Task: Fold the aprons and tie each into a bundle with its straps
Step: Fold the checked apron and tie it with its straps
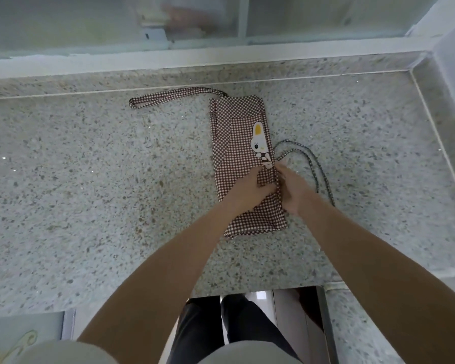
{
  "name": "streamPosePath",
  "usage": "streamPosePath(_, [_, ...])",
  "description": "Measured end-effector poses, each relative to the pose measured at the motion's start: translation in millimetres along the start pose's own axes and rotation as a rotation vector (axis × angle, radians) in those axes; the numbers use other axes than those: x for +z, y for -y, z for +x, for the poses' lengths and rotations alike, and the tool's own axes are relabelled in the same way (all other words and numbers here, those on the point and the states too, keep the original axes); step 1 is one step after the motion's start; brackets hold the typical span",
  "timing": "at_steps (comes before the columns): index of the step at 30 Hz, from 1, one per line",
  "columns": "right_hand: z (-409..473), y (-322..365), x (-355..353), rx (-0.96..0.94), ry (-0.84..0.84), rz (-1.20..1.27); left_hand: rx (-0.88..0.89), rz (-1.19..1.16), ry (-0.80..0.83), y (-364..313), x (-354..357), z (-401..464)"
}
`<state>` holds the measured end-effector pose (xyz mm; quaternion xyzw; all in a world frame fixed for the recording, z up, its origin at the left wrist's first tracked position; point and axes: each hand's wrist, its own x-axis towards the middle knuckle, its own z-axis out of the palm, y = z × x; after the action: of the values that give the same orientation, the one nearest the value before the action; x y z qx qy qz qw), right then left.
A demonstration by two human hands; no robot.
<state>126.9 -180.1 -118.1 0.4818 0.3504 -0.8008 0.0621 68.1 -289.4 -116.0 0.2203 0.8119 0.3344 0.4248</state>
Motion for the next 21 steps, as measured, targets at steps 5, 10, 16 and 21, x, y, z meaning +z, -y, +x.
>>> streamPosePath(5, [6.8,-1.4,5.3,-0.142,-0.107,-0.13,0.168,0.34,-0.371,27.5,-17.8,-18.0])
streamPosePath(10, [8.8,1.1,20.4,-0.215,-0.114,-0.256,0.201,0.635,-0.204,55.0,-23.2,-31.3])
streamPosePath(16, [16.0,1.6,26.0,-0.516,-0.337,-1.022,0.16,0.813,-0.061,69.2,-22.4,-35.3])
streamPosePath(21, [16.9,2.5,22.4,-0.525,-0.3,-1.101,0.171,0.904,-0.06,79.2,-21.8,-35.2])
